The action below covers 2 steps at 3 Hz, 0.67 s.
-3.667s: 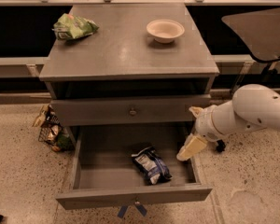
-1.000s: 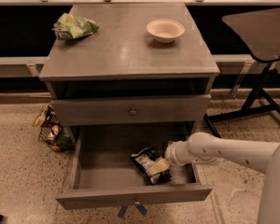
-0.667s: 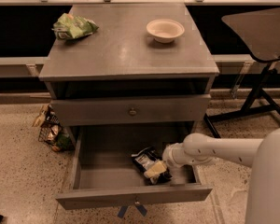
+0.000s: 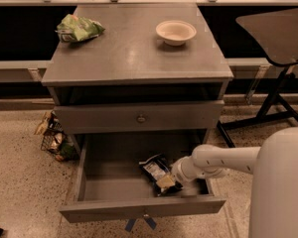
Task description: Pick blue chip bag from middle drawer and place on counter
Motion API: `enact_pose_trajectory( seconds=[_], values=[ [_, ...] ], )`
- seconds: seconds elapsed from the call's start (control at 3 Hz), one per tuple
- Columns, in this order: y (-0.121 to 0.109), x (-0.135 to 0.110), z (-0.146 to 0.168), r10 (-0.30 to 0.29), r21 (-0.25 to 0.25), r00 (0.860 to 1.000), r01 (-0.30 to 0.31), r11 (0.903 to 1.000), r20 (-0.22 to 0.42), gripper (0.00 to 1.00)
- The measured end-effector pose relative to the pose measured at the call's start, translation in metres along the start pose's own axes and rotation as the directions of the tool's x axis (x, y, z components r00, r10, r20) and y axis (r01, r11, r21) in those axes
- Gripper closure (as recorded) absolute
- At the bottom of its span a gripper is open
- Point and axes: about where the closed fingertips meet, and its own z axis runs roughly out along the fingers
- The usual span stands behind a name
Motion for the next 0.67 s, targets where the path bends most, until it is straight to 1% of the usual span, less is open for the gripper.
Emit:
enact_pose_trajectory(
  seconds=[0.33, 0.67],
  values=[
    [0.001, 0.002, 0.002, -0.012, -0.015, 1.000, 0.012, 0.9998, -0.005, 0.63],
    [-0.004, -0.014, -0.024, -0.076, 0.007, 0.996, 0.076, 0.9971, 0.049, 0.87]
  ],
)
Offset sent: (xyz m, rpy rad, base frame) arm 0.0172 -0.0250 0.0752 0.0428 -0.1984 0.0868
